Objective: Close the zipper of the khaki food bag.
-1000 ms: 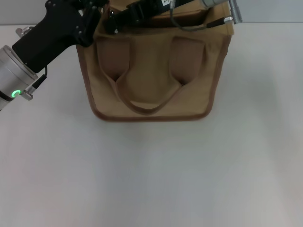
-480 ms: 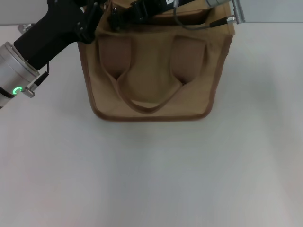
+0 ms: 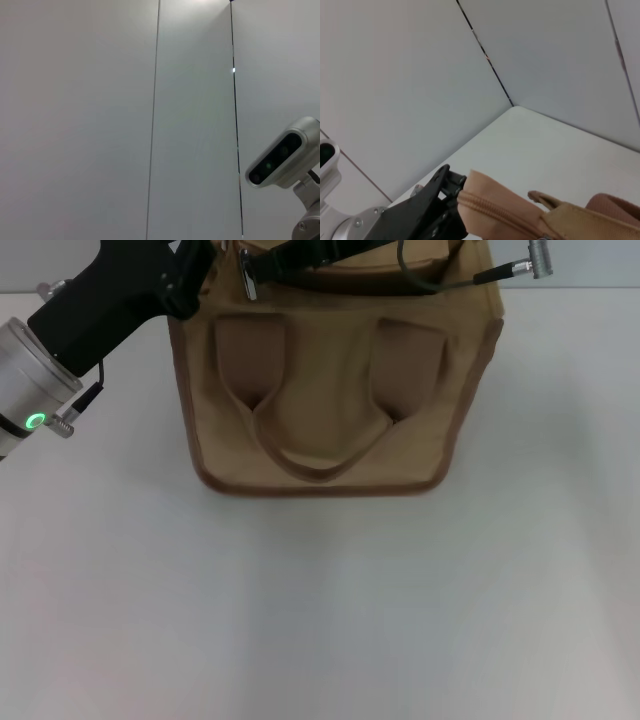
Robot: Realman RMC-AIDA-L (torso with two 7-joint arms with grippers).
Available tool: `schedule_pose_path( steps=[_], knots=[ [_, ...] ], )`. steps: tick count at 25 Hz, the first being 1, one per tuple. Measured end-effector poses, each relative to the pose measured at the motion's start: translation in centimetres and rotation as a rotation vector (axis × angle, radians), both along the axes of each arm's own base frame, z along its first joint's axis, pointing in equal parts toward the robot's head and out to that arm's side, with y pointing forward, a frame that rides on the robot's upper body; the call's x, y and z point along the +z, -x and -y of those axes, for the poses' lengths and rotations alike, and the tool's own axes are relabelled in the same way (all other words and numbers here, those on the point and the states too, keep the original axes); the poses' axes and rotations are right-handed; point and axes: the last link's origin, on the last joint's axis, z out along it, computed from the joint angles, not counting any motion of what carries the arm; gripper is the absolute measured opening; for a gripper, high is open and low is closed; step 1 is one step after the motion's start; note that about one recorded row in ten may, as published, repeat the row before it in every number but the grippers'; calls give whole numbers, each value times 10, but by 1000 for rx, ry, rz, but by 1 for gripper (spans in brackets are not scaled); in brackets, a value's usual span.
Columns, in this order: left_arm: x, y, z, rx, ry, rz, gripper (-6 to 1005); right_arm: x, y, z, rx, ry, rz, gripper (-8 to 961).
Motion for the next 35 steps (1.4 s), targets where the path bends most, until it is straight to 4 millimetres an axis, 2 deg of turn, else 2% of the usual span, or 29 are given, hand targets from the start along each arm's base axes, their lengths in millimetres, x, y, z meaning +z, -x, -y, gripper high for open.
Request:
schedule_pose_path(
  steps=[9,18,35],
  knots=[
    [-1,-2,-2,-5,2,-2,39,-5,2,4,8,20,5,217],
    [0,-2,-3,1,1,-3,39,-1,-1,7,7,24,-6,211],
    [-5,-12,-5,-27,21,6,39,-22,7,5,12,-3,18,200]
  ],
)
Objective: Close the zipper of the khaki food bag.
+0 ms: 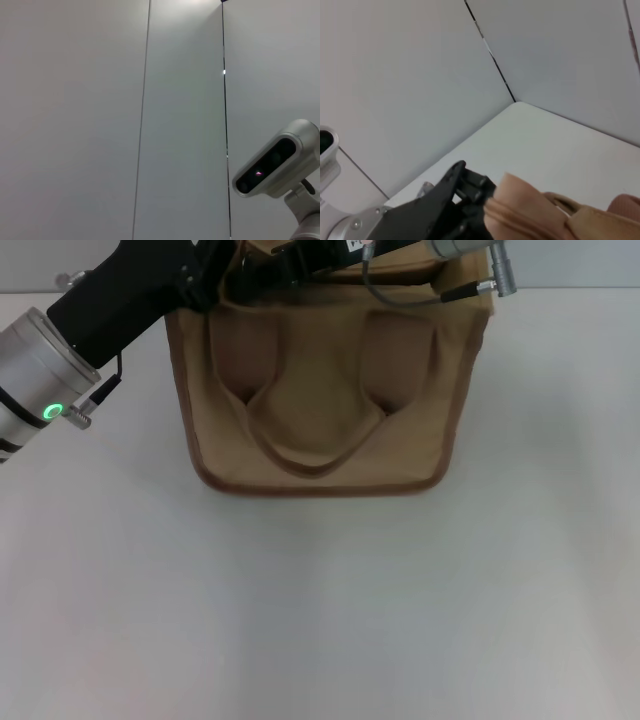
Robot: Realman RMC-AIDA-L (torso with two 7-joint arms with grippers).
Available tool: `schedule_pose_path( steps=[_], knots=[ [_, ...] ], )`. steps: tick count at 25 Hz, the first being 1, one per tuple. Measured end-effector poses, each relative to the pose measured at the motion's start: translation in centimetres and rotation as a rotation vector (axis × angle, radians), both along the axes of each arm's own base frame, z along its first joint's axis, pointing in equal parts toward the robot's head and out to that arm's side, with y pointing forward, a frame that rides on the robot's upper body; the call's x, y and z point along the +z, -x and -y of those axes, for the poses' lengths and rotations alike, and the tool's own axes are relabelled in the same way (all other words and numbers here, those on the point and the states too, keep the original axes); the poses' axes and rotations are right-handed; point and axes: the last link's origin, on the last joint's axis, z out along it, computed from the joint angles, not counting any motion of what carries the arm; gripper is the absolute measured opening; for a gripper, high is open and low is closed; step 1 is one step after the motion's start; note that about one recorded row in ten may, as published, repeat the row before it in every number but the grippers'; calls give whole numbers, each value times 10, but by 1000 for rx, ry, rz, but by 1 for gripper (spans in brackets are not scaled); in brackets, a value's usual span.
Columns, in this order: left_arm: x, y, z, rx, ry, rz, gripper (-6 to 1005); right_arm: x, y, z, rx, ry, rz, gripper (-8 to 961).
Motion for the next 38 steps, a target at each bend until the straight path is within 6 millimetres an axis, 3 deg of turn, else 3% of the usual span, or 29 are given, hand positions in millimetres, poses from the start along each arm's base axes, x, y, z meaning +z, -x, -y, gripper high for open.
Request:
schedule_pose_path(
  steps=[8,22,38],
  knots=[
    [-3,-7,-2,-14,8,11,40,-2,0,0,1,-2,-2,194],
    [3,4,2,26,-17,37,35,9,-12,-2,-37,-29,-42,167],
    [3,6,2,32,-20,38,35,7,-13,-1,21,-37,-34,30]
  ],
)
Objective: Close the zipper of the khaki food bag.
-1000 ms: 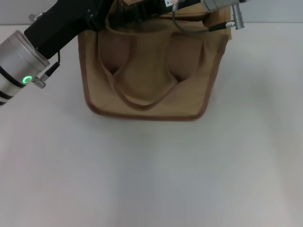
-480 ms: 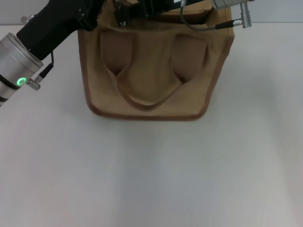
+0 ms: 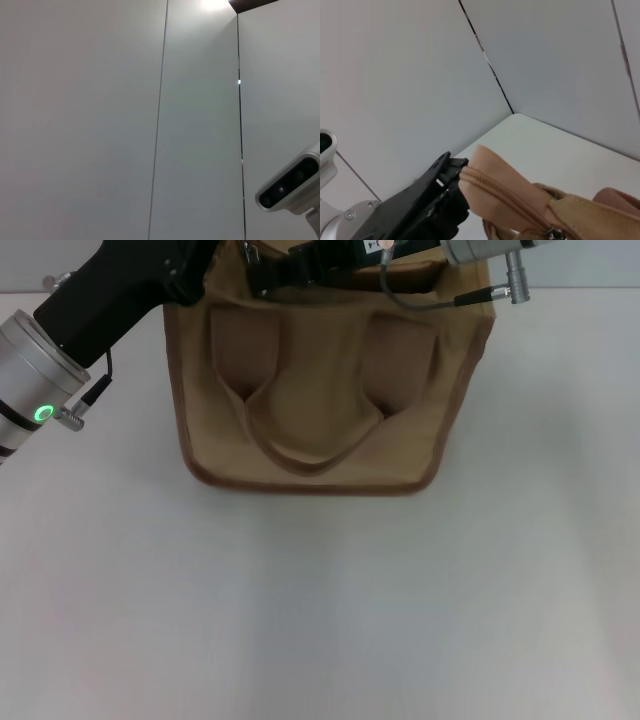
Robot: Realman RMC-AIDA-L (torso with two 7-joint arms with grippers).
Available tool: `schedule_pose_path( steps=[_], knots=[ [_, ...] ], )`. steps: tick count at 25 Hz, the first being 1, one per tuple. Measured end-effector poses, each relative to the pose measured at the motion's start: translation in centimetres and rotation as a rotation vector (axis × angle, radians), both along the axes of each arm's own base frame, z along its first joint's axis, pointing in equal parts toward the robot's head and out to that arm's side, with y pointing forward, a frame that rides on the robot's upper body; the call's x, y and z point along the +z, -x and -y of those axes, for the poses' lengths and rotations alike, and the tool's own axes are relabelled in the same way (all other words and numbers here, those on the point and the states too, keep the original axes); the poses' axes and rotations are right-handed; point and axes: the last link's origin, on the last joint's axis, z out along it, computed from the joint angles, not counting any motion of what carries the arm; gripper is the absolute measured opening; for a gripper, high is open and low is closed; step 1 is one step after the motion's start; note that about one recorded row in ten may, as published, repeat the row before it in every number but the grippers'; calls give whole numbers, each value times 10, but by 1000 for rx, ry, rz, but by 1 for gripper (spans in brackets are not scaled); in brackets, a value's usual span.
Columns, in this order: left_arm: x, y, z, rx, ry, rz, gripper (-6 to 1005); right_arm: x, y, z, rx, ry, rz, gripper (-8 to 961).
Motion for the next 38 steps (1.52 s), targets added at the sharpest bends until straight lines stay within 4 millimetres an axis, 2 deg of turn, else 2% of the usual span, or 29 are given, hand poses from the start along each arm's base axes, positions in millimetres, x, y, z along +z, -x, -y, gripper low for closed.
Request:
schedule_pose_path(
  steps=[6,9,11,12,13,16,17,18,19,22,25,30,33,36,37,38],
  knots=[
    [2,2,-1,9,-2,6,35,4,-4,0,-3,-12,2,0],
    [6,5,-1,25,-10,18,35,12,-16,0,-34,-36,9,-1],
    [8,8,0,34,-13,28,35,20,-29,0,-63,-64,16,-1],
    [9,9,0,39,-15,31,36,29,-45,1,-98,-93,23,-1],
    [10,10,1,44,-17,35,36,29,-45,1,-98,-93,23,-1],
    [12,12,1,51,-21,37,36,46,-70,3,-156,-143,29,1],
    [12,13,1,56,-22,36,36,59,-87,5,-196,-181,28,2],
    [12,13,1,56,-22,36,36,65,-95,7,-216,-197,26,3],
    [12,13,1,58,-22,36,36,65,-95,7,-216,-197,26,4],
    [12,15,1,63,-22,35,36,81,-119,15,-270,-228,2,7],
    [12,16,2,68,-22,35,36,86,-123,18,-274,-234,-7,10],
    [11,17,2,75,-22,35,36,88,-121,26,-223,-235,-87,16],
    [11,21,4,86,-22,33,36,93,-120,39,-115,-255,-219,19],
    [11,23,5,93,-22,33,36,95,-121,62,59,-265,-388,22],
    [11,24,5,97,-22,33,36,91,-125,80,181,-235,-472,206],
    [10,24,6,99,-21,33,36,91,-125,80,181,-235,-472,240]
  ],
)
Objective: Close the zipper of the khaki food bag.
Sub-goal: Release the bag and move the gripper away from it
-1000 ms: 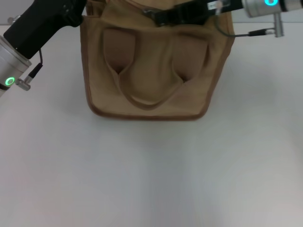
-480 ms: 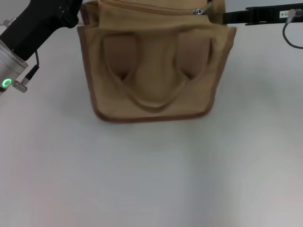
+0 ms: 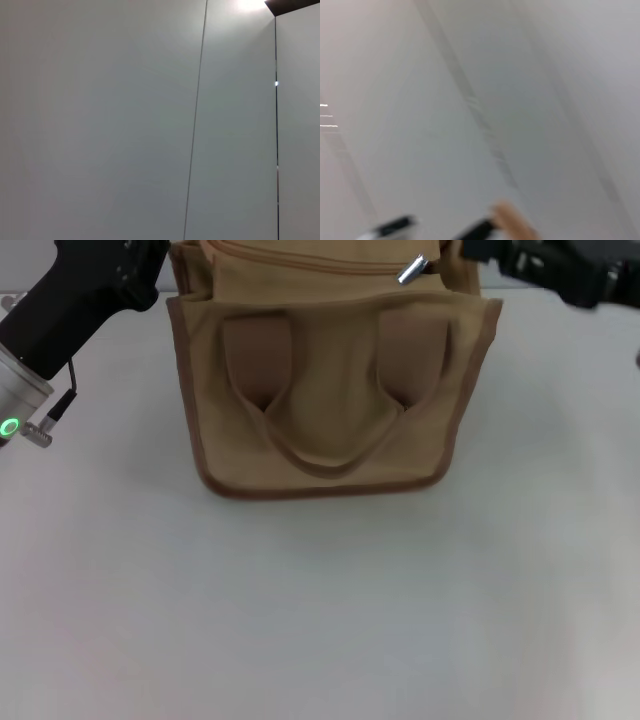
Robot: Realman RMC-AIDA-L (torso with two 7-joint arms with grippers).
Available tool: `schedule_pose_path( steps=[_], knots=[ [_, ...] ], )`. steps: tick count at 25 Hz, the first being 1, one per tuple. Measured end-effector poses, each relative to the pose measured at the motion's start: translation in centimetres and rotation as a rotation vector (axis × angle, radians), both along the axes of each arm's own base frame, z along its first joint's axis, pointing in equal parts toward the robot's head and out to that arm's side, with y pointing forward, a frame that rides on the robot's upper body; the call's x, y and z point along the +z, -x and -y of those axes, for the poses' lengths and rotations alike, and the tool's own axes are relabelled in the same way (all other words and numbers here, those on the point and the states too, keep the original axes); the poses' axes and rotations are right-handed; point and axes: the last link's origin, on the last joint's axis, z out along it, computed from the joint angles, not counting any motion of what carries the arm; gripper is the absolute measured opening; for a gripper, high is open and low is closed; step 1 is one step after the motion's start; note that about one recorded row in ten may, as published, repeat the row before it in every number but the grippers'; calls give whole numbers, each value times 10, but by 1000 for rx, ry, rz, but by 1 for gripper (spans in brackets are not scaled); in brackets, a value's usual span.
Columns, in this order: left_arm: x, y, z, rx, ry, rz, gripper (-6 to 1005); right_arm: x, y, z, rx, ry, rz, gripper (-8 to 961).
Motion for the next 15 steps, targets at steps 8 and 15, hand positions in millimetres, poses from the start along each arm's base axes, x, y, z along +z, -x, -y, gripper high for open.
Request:
schedule_pose_path(
  steps=[8,15],
  knots=[
    [-3,7,6,27,3,4,34,-36,-28,50,251,101,51,535],
    [-5,9,5,39,7,-4,30,-60,-47,70,296,109,147,708]
  ],
)
